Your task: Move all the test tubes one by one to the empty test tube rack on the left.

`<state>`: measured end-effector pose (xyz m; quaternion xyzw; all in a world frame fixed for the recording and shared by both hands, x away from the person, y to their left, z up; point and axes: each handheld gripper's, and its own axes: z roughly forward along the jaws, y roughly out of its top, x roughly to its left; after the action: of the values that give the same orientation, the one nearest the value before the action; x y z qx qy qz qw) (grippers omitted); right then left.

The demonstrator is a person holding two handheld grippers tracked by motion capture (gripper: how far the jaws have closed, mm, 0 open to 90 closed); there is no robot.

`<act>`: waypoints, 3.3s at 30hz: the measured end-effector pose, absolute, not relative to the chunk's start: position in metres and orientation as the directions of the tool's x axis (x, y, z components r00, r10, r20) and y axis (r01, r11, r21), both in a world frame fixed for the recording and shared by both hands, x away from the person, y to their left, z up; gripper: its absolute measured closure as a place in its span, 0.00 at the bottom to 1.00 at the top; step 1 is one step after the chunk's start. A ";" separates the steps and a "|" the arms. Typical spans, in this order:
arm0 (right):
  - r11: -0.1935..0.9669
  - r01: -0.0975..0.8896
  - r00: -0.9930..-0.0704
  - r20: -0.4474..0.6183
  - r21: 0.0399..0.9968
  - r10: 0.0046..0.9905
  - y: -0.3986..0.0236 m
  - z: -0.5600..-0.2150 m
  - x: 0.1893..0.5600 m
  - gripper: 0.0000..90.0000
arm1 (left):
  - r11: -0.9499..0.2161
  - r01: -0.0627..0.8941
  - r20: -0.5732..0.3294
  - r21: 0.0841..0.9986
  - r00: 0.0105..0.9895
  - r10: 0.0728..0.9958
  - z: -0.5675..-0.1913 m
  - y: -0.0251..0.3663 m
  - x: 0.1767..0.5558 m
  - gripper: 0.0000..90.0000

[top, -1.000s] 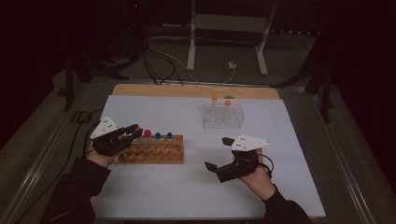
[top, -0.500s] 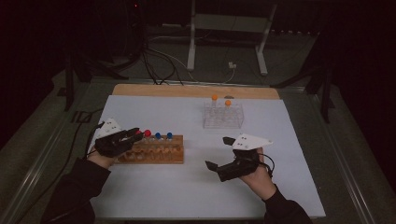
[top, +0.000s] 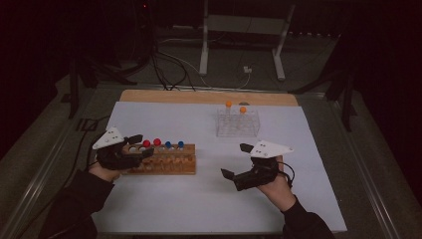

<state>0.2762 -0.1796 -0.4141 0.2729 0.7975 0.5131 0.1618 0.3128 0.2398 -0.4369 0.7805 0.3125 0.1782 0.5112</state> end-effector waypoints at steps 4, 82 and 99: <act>0.310 0.259 -0.764 -0.003 0.915 0.645 -0.186 -0.413 0.286 0.00 | -0.265 0.299 -0.057 0.917 0.754 0.655 -0.434 0.239 0.302 0.13; 0.271 0.312 -0.512 -0.079 0.910 0.855 -0.204 -0.394 0.399 0.82 | -0.265 0.269 -0.079 0.926 0.824 0.561 -0.425 0.224 0.268 0.02; 0.351 0.287 -0.692 -0.060 0.891 0.719 -0.176 -0.416 0.321 0.82 | -0.281 0.267 -0.095 0.922 0.859 0.503 -0.423 0.201 0.270 0.02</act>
<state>0.3207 -0.1759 -0.4162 0.3187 0.7893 0.4724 0.2289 0.2700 0.2010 -0.4234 0.7930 0.2427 0.1077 0.5483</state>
